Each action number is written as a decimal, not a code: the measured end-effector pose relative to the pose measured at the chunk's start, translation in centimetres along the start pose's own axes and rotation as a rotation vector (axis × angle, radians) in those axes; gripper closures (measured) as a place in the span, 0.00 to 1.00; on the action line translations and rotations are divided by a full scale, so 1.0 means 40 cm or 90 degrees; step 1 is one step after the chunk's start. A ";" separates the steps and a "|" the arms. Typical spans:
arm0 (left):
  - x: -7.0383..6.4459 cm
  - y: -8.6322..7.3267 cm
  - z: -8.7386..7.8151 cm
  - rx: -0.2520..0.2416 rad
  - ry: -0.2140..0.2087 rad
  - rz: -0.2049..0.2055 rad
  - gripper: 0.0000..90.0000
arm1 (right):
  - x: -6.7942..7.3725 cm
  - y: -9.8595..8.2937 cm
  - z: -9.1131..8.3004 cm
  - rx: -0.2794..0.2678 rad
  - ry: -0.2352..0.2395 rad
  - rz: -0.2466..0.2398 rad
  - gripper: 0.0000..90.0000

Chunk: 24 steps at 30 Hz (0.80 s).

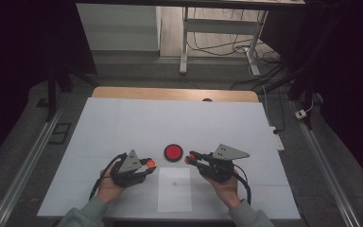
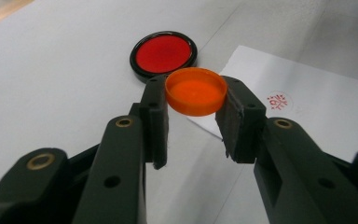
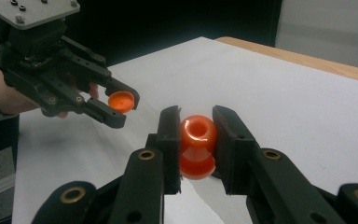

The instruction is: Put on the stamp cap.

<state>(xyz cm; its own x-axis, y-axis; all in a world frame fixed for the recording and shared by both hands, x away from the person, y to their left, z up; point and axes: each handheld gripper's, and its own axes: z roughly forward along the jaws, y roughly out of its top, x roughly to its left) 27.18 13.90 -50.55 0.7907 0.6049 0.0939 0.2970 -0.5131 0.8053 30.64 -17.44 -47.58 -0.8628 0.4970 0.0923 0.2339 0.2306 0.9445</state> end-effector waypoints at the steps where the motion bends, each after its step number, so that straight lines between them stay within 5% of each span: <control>1: -0.001 0.002 0.001 0.000 -0.001 0.002 0.71 | 0.000 0.000 0.000 0.000 0.000 0.000 0.80; 24: -0.031 0.054 0.059 0.009 -0.033 0.034 0.71 | 0.002 0.000 0.002 -0.004 0.007 0.007 0.80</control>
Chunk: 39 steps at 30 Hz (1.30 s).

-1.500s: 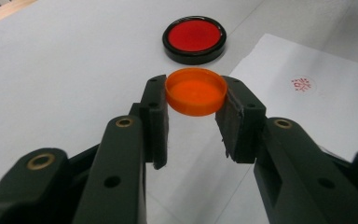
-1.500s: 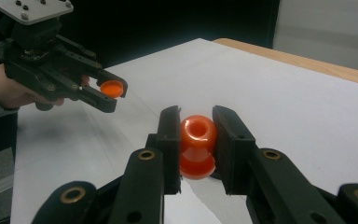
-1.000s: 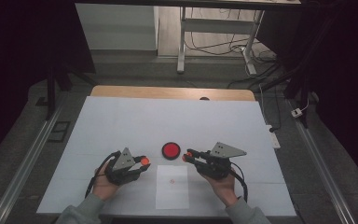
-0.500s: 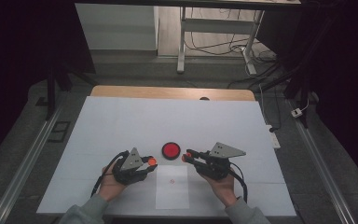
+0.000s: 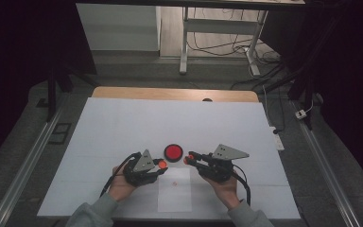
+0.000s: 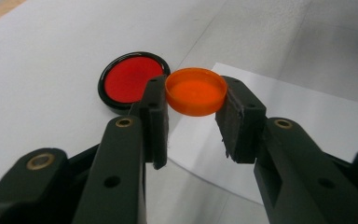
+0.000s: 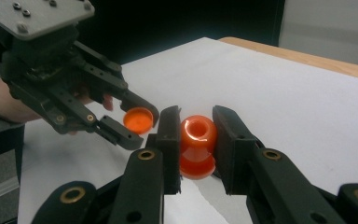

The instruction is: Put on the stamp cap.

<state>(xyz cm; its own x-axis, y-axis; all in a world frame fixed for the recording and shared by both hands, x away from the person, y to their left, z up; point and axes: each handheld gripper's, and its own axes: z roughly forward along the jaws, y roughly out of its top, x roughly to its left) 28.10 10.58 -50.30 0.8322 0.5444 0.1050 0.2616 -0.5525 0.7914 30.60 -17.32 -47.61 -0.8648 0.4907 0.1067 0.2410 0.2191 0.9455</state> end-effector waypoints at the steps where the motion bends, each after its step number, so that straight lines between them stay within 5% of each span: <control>1: 0.000 0.002 0.004 0.000 -0.002 -0.001 0.71 | -0.001 0.001 -0.002 -0.002 -0.001 0.000 0.80; 39: -0.032 0.033 0.053 -0.006 -0.036 0.015 0.71 | 0.015 0.000 0.014 0.003 0.020 0.002 0.80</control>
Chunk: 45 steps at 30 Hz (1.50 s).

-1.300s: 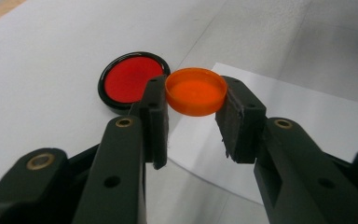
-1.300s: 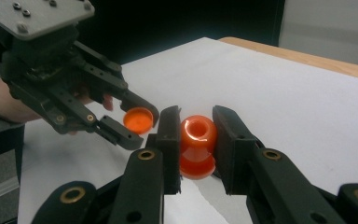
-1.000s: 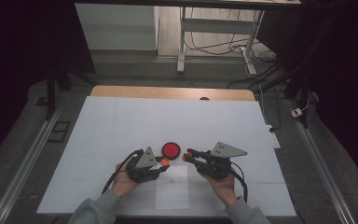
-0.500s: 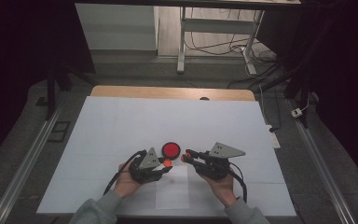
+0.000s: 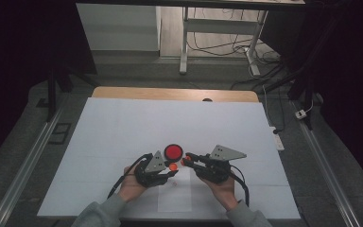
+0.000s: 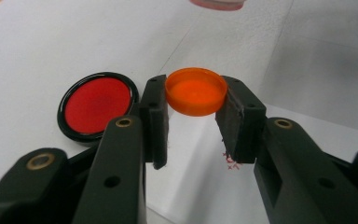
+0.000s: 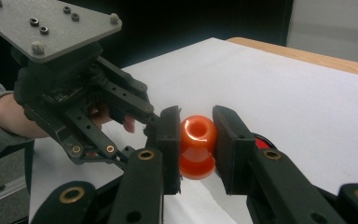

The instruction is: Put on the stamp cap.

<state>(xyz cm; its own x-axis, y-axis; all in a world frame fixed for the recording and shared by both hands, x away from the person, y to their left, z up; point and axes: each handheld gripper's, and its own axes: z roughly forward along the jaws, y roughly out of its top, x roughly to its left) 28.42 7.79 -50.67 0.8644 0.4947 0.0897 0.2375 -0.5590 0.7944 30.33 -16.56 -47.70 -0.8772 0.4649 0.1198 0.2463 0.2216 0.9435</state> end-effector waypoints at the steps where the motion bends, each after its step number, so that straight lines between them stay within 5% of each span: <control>1: -0.001 0.001 0.001 0.001 -0.001 0.001 0.71 | 0.001 0.000 0.001 0.000 0.001 0.001 0.80; 45: -0.018 0.026 0.020 -0.009 -0.010 0.012 0.71 | 0.022 -0.009 0.028 0.023 0.024 -0.010 0.80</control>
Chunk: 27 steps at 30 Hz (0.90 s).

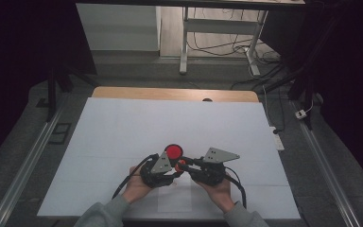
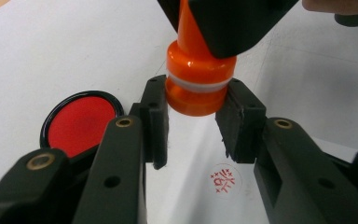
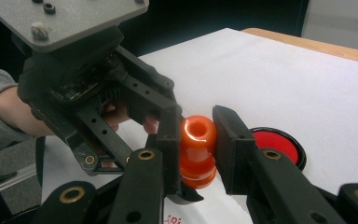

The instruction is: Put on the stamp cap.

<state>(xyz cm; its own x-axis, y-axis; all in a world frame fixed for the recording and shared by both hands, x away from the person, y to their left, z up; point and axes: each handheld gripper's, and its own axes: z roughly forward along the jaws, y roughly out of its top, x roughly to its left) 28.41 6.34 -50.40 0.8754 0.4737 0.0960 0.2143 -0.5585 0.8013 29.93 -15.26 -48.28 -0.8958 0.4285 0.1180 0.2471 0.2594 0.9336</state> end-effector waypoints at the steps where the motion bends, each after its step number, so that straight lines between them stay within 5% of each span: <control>1: 0.000 0.000 0.000 0.000 0.000 0.001 0.71 | 0.000 0.000 0.001 0.001 0.000 0.000 0.80; 27: -0.011 0.009 -0.009 -0.008 0.026 0.022 0.72 | -0.001 -0.004 0.003 0.003 0.000 -0.002 0.80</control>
<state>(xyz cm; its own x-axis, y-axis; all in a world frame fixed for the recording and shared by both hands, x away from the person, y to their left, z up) 27.92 6.19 -49.94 0.8639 0.4818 0.1465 0.1793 -0.5663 0.8045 29.96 -15.23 -48.46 -0.8966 0.4278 0.1146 0.2458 0.2652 0.9323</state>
